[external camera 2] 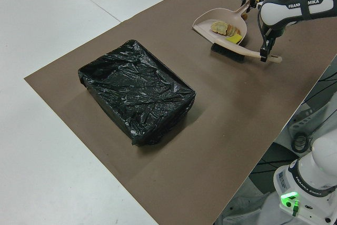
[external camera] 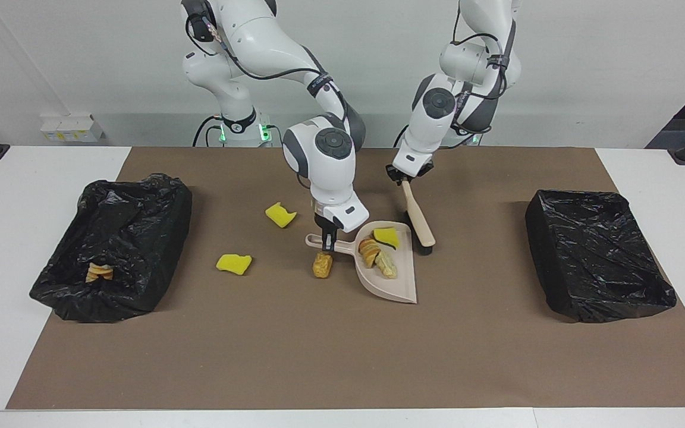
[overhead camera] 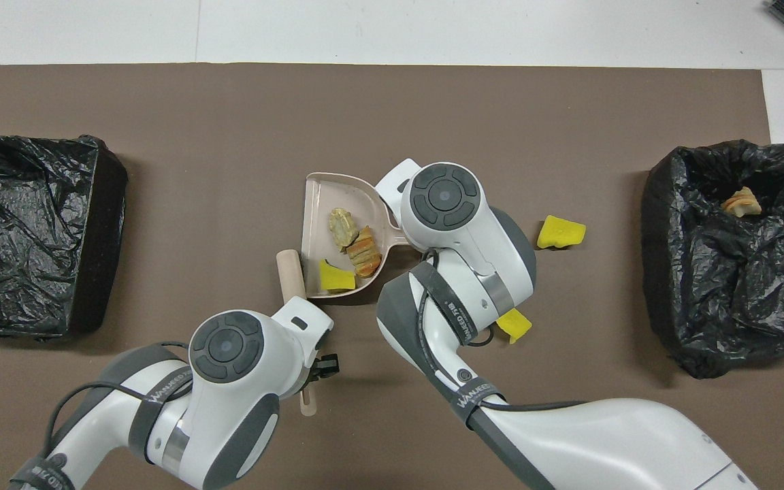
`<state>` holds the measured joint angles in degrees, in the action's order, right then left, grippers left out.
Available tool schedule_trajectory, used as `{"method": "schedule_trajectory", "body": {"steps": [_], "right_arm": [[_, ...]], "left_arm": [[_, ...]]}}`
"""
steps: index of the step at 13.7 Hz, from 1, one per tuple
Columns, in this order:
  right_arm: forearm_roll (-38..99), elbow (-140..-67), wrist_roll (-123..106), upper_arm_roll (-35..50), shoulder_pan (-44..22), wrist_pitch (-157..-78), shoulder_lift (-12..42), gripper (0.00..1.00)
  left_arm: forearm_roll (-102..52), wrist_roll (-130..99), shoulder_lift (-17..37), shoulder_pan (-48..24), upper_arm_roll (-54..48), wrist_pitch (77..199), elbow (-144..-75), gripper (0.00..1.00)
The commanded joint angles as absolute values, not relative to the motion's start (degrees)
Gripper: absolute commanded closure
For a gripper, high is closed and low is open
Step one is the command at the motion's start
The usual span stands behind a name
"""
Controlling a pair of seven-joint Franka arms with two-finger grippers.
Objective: Sweep and dump trash in bin
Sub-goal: 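Sweep the yellow sponge piece into the dustpan with the left gripper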
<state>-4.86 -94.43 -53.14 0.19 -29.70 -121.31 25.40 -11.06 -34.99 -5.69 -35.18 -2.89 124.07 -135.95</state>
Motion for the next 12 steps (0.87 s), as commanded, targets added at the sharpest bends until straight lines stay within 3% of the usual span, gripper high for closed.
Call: {"method": "schedule_trajectory", "body": {"steps": [1, 4, 12], "right_arm": [[-5.5, -95.3, -54.2, 0.4, -29.4, -122.3, 25.0, 1.00], [-5.4, -95.3, -54.2, 0.4, -29.4, -122.3, 25.0, 1.00], [-4.3, -95.2, -54.8, 0.4, -28.2, -122.7, 25.3, 1.00]], "left_arm": [[-12.0, -32.0, -4.5, -37.6, -2.2, 124.6, -133.3, 1.00], [-11.3, -32.3, -5.1, -36.8, -1.8, 121.4, -132.3, 1.00], [-4.7, -33.0, -13.4, -31.2, -1.6, 110.4, -131.6, 1.00]]}}
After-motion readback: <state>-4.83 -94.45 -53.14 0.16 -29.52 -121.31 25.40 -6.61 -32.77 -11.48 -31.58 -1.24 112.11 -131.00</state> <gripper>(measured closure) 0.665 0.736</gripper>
